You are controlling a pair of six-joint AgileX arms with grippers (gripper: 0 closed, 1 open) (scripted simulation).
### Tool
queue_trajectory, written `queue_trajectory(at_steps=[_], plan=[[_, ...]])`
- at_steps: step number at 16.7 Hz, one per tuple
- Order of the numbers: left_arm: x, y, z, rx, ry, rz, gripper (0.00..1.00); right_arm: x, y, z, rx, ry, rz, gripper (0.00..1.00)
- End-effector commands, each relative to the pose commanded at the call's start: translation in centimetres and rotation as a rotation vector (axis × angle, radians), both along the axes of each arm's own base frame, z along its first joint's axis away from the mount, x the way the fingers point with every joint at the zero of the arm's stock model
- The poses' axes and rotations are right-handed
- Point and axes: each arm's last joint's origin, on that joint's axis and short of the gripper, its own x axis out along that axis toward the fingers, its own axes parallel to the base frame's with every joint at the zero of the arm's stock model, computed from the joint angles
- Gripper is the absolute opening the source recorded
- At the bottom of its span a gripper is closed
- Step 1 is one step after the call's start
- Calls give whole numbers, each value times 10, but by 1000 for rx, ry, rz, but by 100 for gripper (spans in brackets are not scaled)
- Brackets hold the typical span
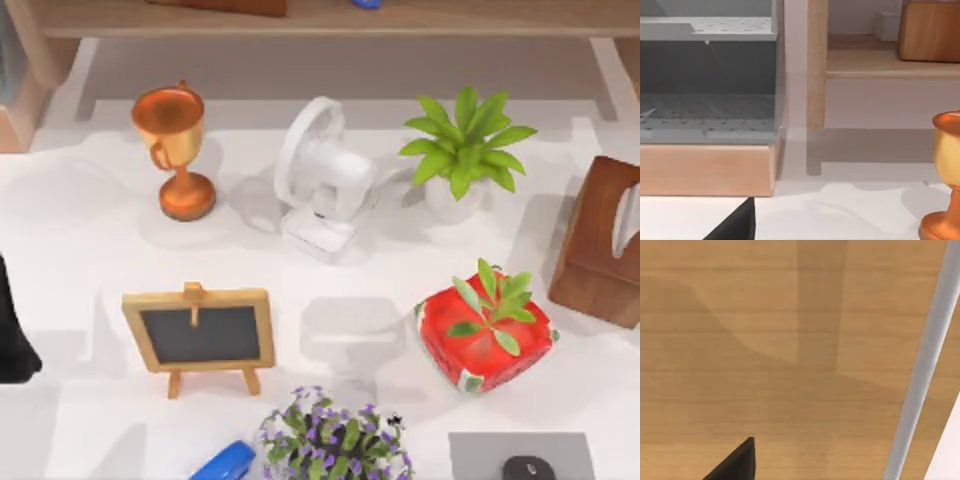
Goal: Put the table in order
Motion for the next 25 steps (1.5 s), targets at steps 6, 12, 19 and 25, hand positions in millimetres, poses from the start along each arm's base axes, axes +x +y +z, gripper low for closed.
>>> queue_trajectory(at_steps=[6, 12, 19, 25], plan=[[0, 0, 0, 0, 0, 0, 100, 6, -1, 0, 0, 0, 0, 92], [0, 0, 0, 0, 0, 0, 100, 6, -1, 0, 0, 0, 0, 47], [0, 0, 0, 0, 0, 0, 100, 6, -1, 0, 0, 0, 0, 0], [0, 0, 0, 0, 0, 0, 100, 6, -1, 0, 0, 0, 0, 0]])
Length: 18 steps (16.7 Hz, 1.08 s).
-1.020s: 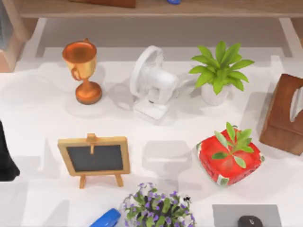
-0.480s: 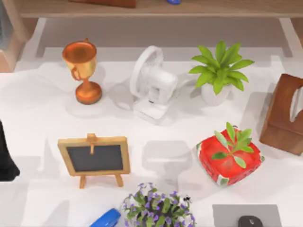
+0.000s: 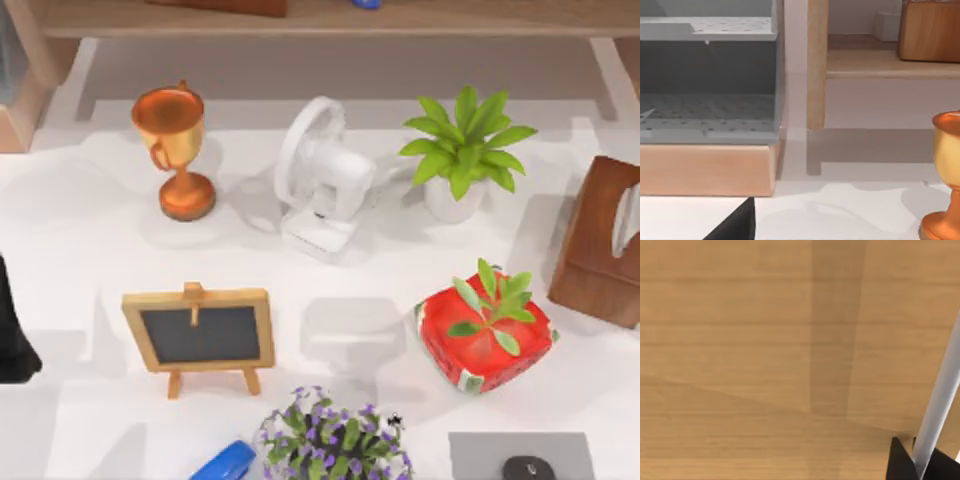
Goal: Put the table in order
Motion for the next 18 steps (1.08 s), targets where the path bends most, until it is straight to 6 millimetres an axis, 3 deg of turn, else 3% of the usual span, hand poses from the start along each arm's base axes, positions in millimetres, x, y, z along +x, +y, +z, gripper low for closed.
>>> queue_trajectory(at_steps=[4, 11, 16, 18], plan=[[0, 0, 0, 0, 0, 0, 100, 4, 0, -2, 4, 11, -2, 0], [0, 0, 0, 0, 0, 0, 100, 62, -1, -1, 5, 3, -2, 0], [0, 0, 0, 0, 0, 0, 100, 62, -3, -1, 8, 7, -8, 0], [0, 0, 0, 0, 0, 0, 100, 71, -3, -4, 7, 14, -10, 0]])
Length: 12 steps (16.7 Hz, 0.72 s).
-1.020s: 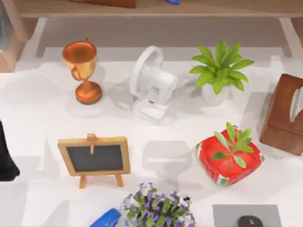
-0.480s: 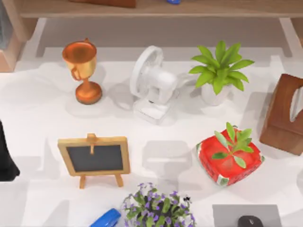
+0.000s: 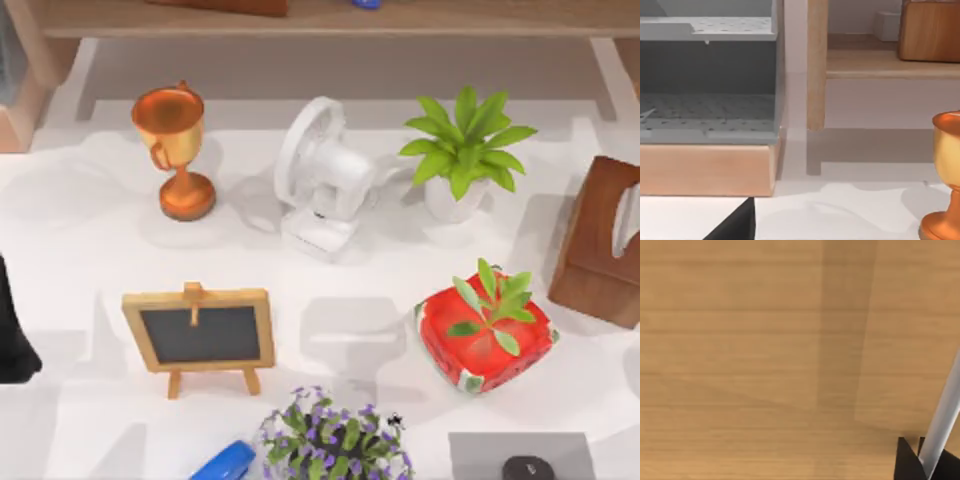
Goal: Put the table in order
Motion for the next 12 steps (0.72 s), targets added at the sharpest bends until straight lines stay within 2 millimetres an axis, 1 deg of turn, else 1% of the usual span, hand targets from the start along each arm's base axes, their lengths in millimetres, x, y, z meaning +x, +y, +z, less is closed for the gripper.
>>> queue_trajectory(at_steps=[4, 6, 7, 11, 12], plan=[[0, 0, 0, 0, 0, 0, 100, 38, -2, 3, 0, -15, -1, 0], [0, 0, 0, 0, 0, 0, 100, 51, 0, 3, 1, -11, 2, 0], [0, 0, 0, 0, 0, 0, 100, 53, 0, 3, 1, -10, 2, 0], [0, 0, 0, 0, 0, 0, 100, 52, -2, 2, 4, -7, -3, 0], [0, 0, 0, 0, 0, 0, 100, 55, -2, 1, 3, -2, -3, 0]])
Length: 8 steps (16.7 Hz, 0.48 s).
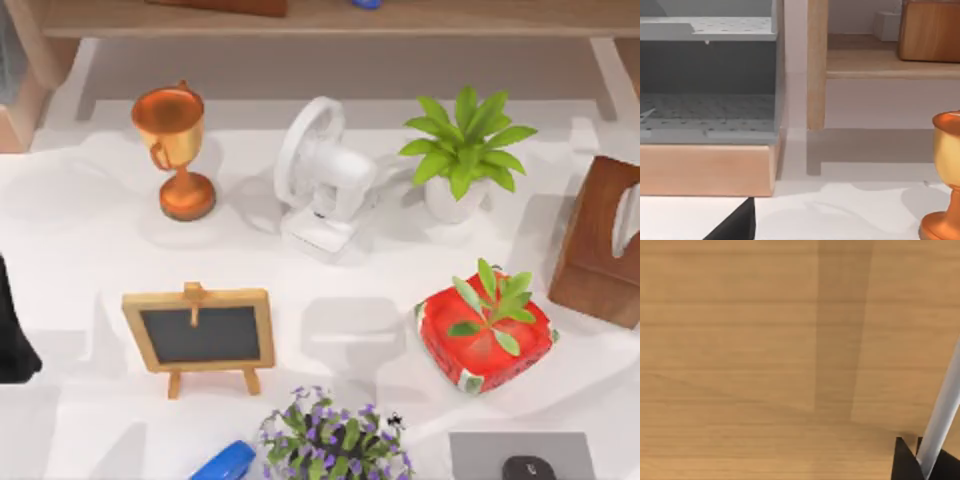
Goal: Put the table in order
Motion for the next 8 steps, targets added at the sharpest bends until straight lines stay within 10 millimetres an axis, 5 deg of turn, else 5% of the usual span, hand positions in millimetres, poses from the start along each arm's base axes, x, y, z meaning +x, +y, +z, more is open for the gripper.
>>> queue_trajectory(at_steps=[8], plan=[[0, 0, 0, 0, 0, 0, 100, 59, -1, 2, 1, -8, 0, 0]])
